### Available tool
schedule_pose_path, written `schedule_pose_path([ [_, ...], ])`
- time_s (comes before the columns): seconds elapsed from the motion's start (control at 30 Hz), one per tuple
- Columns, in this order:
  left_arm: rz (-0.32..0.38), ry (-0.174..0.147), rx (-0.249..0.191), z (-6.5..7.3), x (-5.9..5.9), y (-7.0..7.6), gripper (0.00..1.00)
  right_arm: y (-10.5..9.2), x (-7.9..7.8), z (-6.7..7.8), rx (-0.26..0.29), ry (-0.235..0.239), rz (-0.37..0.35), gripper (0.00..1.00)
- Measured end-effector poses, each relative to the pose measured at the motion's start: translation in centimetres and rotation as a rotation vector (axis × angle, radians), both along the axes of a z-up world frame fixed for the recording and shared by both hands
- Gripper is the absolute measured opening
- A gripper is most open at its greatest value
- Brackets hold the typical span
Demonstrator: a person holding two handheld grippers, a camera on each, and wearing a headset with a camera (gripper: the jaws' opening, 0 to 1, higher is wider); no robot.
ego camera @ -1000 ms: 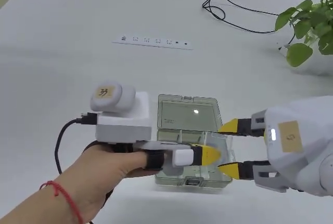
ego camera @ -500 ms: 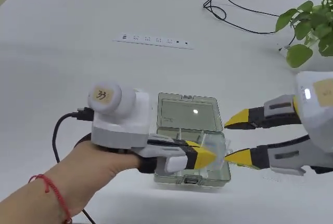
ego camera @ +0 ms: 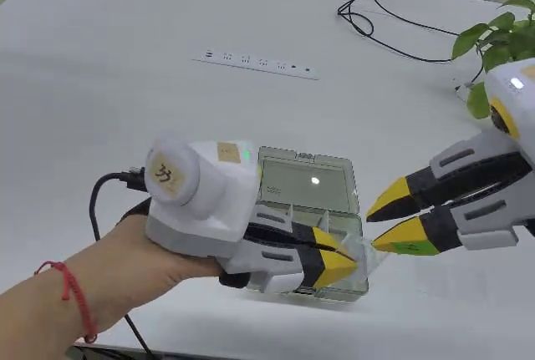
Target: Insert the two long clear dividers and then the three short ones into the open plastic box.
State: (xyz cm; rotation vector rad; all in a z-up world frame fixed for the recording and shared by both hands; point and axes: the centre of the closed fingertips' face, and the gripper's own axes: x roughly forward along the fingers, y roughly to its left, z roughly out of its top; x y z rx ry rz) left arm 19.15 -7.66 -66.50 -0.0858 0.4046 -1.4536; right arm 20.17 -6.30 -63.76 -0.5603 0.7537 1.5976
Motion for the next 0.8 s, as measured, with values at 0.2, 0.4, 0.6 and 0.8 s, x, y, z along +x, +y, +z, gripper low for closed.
schedule_pose_path([
  [0.2,-0.018,-0.034,-0.009,0.2,-0.1,0.0,0.00,0.1,-0.7,-0.6,-0.032,0.056,0.052,0.10],
  [0.4,-0.019,-0.058,-0.022,0.5,0.0,0.1,0.00,0.1,-1.1,-1.1,-0.053,0.077,0.077,0.08],
  [0.6,-0.016,-0.060,-0.036,0.6,-0.1,0.1,0.00,0.2,-1.3,-1.4,-0.063,0.082,0.089,0.05],
  [0.8,-0.008,-0.067,-0.043,0.6,0.0,0.2,0.00,0.3,-1.4,-1.5,-0.069,0.081,0.096,0.03],
])
